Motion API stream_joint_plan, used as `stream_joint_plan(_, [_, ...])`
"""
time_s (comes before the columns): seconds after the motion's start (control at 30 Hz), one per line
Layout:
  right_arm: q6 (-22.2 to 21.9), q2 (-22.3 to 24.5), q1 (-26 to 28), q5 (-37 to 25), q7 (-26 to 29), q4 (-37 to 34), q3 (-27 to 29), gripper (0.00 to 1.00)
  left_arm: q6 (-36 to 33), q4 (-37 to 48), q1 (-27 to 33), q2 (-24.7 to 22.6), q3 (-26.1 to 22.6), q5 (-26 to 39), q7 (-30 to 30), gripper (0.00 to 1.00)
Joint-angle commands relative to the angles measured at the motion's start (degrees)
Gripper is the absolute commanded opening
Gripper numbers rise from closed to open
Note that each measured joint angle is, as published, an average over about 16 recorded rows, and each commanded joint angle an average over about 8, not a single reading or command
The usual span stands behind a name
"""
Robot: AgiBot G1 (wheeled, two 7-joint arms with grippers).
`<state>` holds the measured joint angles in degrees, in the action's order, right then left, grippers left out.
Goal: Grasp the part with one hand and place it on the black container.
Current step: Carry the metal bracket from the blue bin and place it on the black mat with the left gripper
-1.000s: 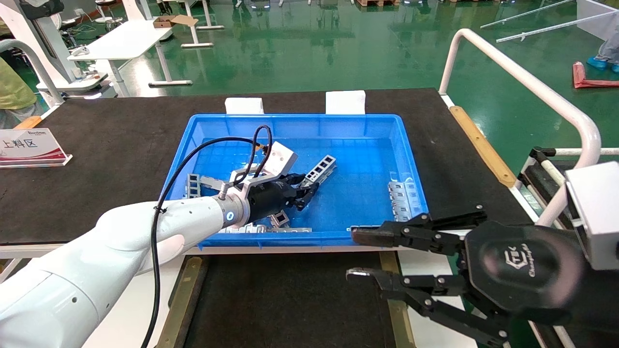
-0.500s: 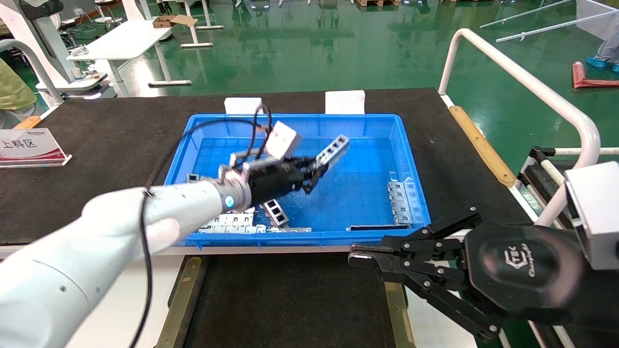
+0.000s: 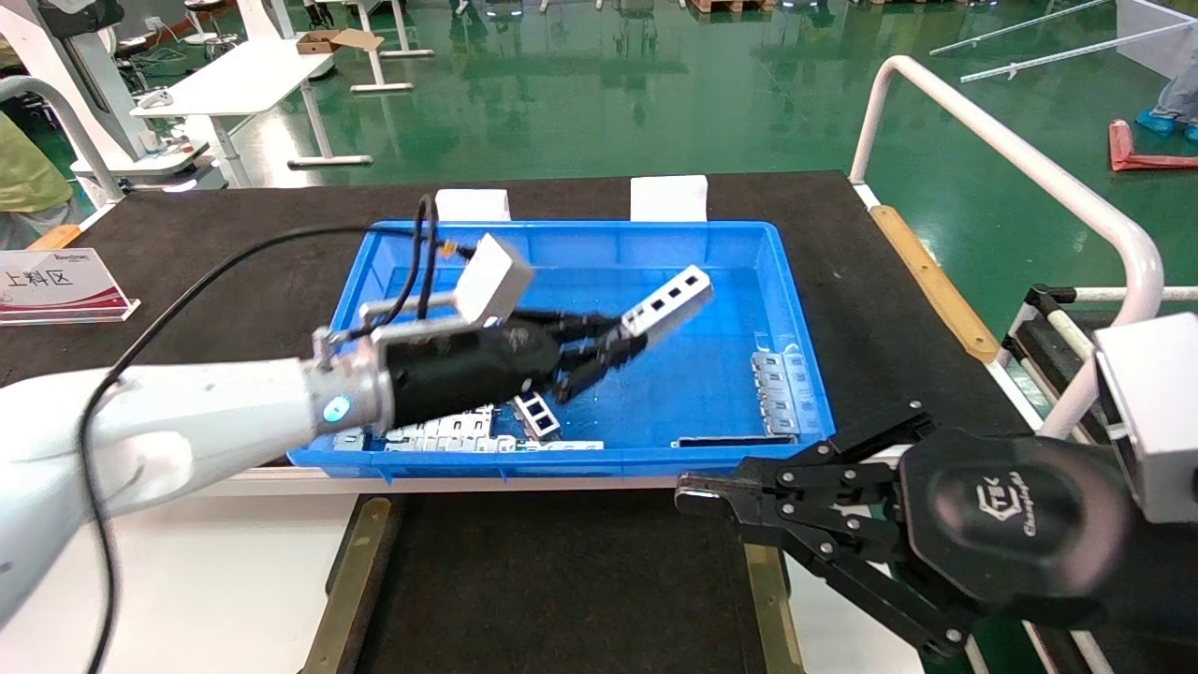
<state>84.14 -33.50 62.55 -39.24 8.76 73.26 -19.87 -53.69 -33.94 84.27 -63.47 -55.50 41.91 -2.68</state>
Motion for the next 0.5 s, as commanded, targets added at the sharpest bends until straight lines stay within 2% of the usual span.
stream_joint_plan(0.03, [0.0,0.0,0.0,0.0,0.0,0.0,0.0,0.0,-2.71,-2.33,-0.95,2.15,0.05,-0.54,0.34,0.0])
stream_joint_plan(0.23, [0.0,0.0,0.0,0.01,0.0,0.0,-0.01,0.0,-2.15,-16.84,-6.81,10.07,0.33,-2.24,3.1,0.0])
stream_joint_plan(0.5, [-0.01,0.01,0.0,0.01,-0.01,0.0,-0.02,0.0,5.34,-35.41,-15.37,19.3,-0.22,-3.06,7.21,0.0])
